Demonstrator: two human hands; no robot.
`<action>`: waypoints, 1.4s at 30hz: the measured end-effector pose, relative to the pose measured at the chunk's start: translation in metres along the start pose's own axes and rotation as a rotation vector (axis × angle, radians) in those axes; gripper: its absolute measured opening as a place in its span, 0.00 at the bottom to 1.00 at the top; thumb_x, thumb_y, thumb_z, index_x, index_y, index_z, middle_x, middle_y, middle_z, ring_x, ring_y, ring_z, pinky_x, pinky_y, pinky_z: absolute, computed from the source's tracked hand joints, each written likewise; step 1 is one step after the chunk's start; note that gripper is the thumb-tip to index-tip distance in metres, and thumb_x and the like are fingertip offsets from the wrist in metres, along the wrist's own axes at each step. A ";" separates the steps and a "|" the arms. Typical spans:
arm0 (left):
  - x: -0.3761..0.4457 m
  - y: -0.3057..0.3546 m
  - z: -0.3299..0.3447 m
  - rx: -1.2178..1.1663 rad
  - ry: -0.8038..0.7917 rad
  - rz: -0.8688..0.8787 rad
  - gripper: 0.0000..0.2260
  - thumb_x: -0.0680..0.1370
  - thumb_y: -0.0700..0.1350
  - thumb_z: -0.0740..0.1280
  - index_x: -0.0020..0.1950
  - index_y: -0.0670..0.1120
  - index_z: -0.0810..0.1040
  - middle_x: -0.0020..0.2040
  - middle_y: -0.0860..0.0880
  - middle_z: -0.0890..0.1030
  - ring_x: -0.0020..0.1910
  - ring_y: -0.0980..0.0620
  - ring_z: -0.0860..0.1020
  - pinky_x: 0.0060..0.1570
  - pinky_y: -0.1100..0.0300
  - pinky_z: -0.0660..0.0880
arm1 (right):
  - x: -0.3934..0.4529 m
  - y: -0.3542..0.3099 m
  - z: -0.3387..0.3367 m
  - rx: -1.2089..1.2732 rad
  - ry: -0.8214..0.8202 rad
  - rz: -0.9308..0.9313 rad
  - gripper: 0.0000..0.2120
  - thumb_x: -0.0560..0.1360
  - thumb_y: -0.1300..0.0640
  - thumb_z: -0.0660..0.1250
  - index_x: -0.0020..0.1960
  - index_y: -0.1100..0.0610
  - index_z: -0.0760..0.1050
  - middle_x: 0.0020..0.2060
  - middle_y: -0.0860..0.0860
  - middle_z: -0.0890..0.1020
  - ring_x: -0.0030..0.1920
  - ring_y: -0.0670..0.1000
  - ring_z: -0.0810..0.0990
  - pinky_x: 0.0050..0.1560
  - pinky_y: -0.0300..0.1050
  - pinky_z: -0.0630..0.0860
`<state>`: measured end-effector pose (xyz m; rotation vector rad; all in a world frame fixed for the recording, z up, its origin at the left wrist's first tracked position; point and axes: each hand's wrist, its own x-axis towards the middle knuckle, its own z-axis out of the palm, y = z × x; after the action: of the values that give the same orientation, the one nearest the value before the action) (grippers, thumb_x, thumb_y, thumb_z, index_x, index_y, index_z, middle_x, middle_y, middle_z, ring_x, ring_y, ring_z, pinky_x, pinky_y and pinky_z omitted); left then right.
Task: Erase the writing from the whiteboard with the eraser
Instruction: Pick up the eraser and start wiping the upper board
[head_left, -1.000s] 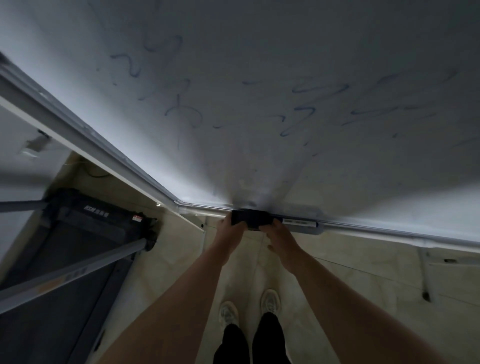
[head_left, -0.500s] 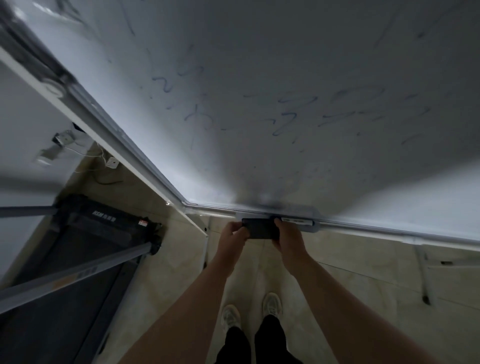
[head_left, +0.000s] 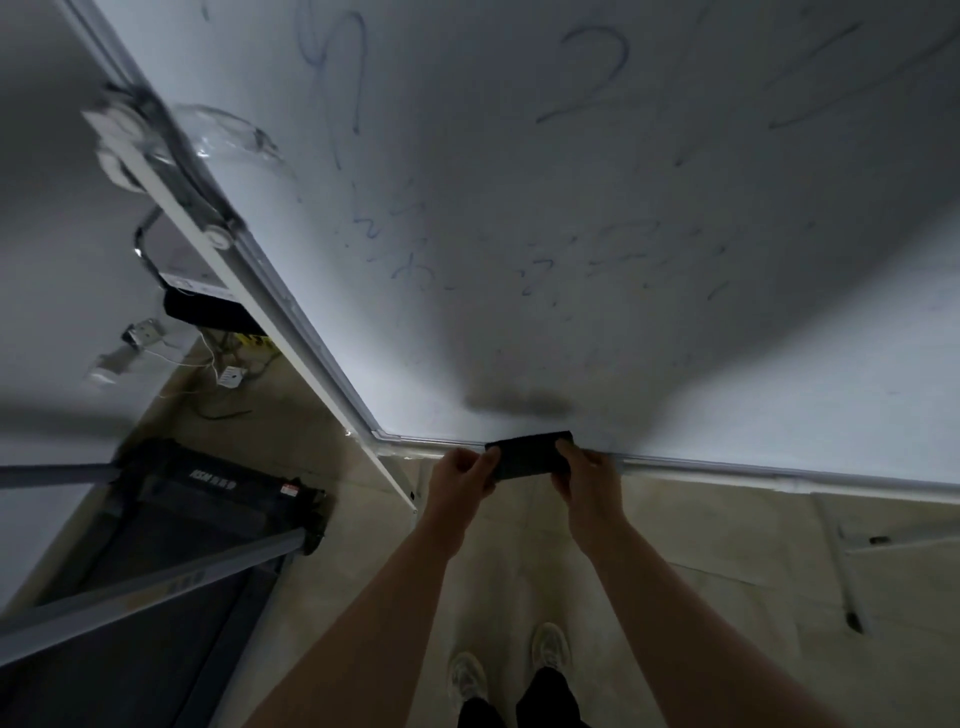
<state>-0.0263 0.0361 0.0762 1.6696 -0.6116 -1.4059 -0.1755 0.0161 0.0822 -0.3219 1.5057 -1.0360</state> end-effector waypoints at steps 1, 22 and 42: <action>-0.004 0.003 -0.002 -0.027 -0.040 0.005 0.10 0.76 0.43 0.70 0.43 0.39 0.74 0.40 0.41 0.77 0.41 0.46 0.79 0.52 0.47 0.78 | -0.003 -0.002 0.000 0.060 -0.003 0.022 0.07 0.75 0.59 0.70 0.50 0.61 0.77 0.47 0.57 0.81 0.50 0.54 0.81 0.50 0.47 0.79; -0.060 0.115 -0.012 -0.236 -0.269 0.370 0.15 0.73 0.49 0.71 0.48 0.38 0.76 0.48 0.43 0.83 0.54 0.45 0.81 0.55 0.53 0.76 | -0.098 -0.089 0.036 0.177 -0.375 -0.273 0.21 0.75 0.61 0.69 0.65 0.55 0.65 0.57 0.58 0.80 0.52 0.56 0.84 0.52 0.52 0.80; -0.145 0.261 -0.038 -0.031 -0.154 0.992 0.19 0.70 0.57 0.67 0.42 0.40 0.77 0.40 0.37 0.78 0.42 0.39 0.76 0.44 0.54 0.73 | -0.212 -0.203 0.087 -0.011 -0.468 -0.960 0.26 0.69 0.55 0.71 0.64 0.55 0.68 0.54 0.50 0.82 0.51 0.47 0.83 0.46 0.43 0.81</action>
<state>0.0132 0.0269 0.3746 0.9636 -1.2700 -0.7873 -0.1177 0.0180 0.3826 -1.2808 0.8984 -1.5401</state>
